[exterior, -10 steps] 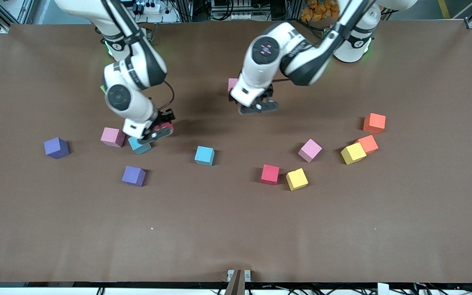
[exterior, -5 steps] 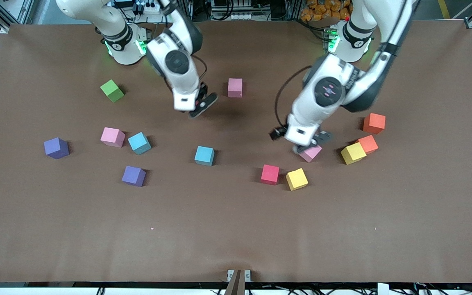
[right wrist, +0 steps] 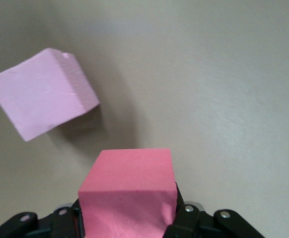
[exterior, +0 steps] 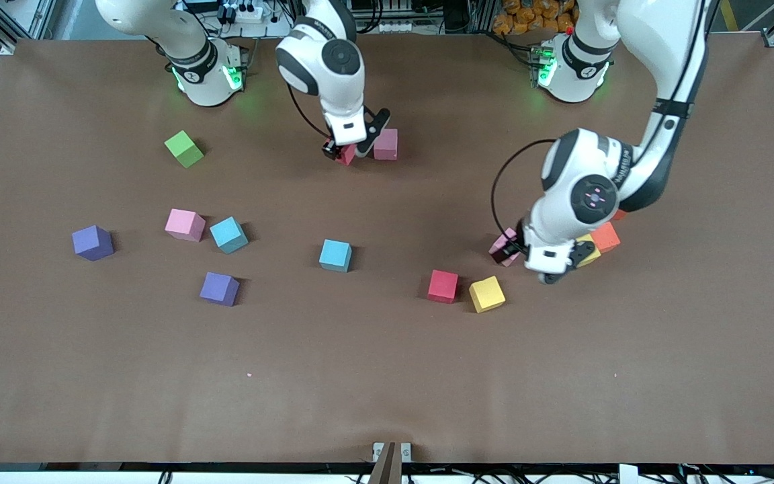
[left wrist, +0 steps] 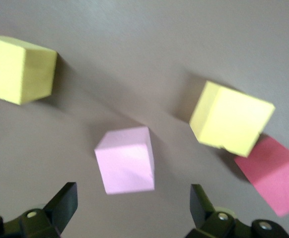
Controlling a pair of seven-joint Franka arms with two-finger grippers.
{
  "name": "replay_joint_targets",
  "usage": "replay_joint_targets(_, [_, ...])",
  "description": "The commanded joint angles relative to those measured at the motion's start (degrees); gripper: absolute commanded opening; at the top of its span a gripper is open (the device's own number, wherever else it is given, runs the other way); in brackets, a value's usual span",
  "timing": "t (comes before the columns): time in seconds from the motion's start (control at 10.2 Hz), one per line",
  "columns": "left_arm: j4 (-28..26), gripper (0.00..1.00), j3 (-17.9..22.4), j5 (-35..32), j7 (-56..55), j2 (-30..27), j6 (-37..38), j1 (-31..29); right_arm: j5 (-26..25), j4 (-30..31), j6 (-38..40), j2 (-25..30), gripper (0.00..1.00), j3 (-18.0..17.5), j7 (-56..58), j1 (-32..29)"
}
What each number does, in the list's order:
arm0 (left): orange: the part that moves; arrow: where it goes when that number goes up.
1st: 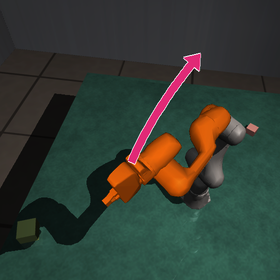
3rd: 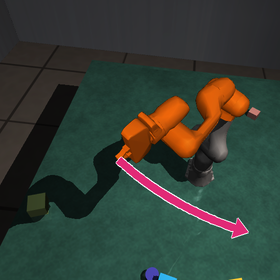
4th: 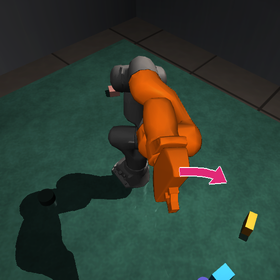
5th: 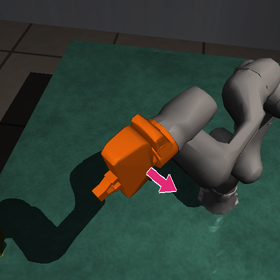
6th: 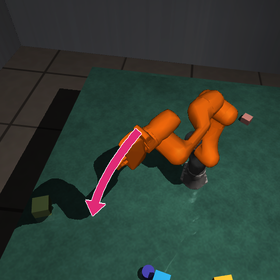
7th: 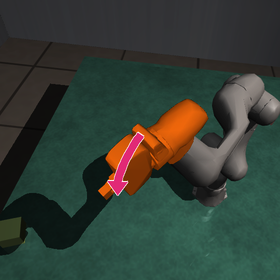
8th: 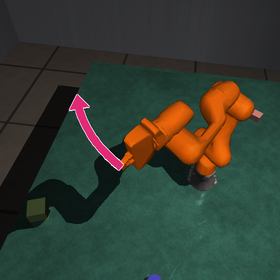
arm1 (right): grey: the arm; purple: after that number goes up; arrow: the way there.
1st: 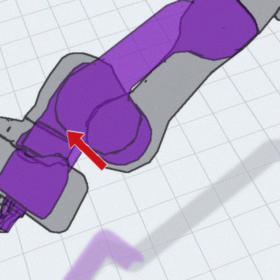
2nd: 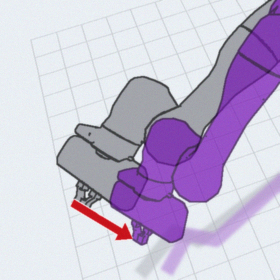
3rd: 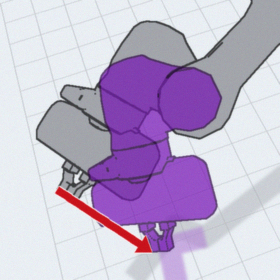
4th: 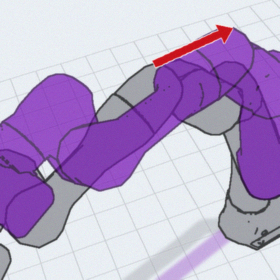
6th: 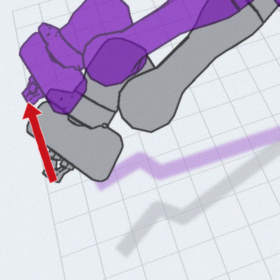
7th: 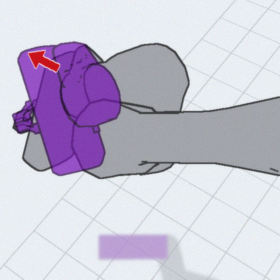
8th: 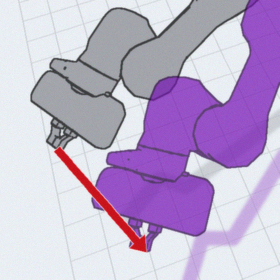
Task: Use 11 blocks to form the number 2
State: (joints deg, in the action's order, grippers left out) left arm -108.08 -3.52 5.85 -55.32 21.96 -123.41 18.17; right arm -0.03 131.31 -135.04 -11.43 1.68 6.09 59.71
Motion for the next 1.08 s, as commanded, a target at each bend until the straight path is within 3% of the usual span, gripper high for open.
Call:
replay_joint_targets(0.0, [0.8,1.00,0.8,0.9,0.0,1.7,0.4,0.6,-2.2,0.3,-2.8,-1.7,0.26,0.5,4.5,2.2])
replay_joint_targets(0.98, [0.5,1.00,1.4,1.1,-0.9,6.2,-0.4,1.5,-1.4,-0.1,-7.1,-6.0,0.26,0.2,12.0,5.2])
